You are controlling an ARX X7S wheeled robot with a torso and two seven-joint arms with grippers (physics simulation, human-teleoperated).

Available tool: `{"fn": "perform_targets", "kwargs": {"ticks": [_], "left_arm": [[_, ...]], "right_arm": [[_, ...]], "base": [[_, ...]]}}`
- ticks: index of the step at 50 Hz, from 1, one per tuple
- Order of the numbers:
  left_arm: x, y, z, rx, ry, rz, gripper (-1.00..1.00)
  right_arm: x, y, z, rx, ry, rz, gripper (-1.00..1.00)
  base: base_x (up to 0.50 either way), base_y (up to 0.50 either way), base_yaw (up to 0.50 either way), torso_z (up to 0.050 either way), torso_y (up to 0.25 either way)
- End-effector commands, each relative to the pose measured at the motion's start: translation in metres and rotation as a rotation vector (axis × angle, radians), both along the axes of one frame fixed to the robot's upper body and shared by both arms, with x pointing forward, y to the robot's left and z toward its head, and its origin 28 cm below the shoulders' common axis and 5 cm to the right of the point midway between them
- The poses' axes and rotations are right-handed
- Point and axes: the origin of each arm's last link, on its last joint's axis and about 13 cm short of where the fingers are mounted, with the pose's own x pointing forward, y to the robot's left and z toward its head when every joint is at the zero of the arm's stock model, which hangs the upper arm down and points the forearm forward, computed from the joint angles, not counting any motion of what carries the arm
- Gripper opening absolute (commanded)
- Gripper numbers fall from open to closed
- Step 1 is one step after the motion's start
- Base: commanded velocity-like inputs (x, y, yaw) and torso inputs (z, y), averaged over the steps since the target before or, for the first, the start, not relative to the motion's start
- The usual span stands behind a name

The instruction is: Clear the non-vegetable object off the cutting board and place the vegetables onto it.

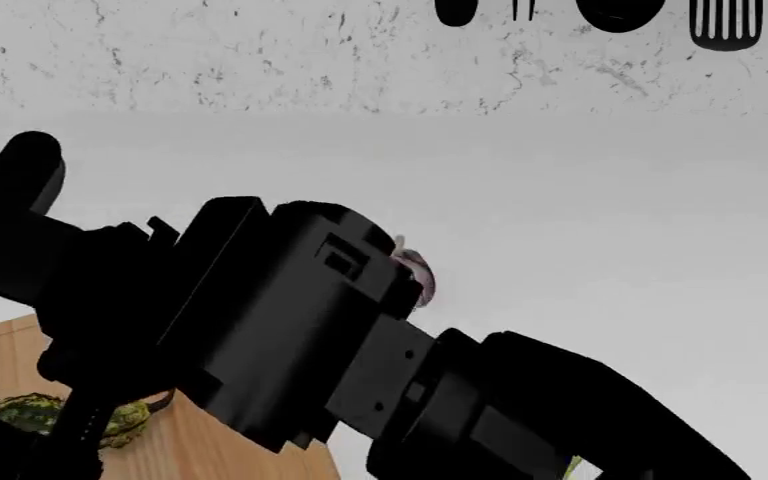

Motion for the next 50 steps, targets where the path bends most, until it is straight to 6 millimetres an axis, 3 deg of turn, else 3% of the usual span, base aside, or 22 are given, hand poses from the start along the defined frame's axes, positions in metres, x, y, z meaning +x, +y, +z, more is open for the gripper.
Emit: {"fn": "perform_targets", "kwargs": {"ticks": [1,12,23,47,48,50], "left_arm": [[-0.004,0.005,-0.002,-0.002,0.001,0.011,1.00],[-0.009,0.012,-0.008,-0.003,0.000,0.010,1.00],[-0.015,0.016,-0.028,-0.005,0.002,0.007,1.00],[-0.007,0.010,-0.070,-0.007,-0.006,0.009,1.00],[-0.007,0.009,-0.071,-0.008,-0.006,0.009,1.00],[-0.007,0.009,-0.073,-0.007,-0.007,0.009,1.00]], "right_arm": [[0.006,0.010,-0.021,-0.006,0.045,0.016,1.00],[0.005,0.013,-0.032,-0.022,0.069,0.031,1.00],[0.007,0.011,-0.040,-0.049,0.073,0.018,1.00],[0.007,0.007,-0.055,-0.082,0.119,0.000,1.00],[0.007,0.006,-0.055,-0.084,0.111,0.000,-1.00],[0.007,0.006,-0.054,-0.082,0.109,-0.003,-1.00]], "base": [[0.00,0.00,0.00,0.000,0.000],[0.00,0.00,0.00,0.000,0.000],[0.00,0.00,0.00,0.000,0.000],[0.00,0.00,0.00,0.000,0.000],[0.00,0.00,0.00,0.000,0.000],[0.00,0.00,0.00,0.000,0.000]]}}
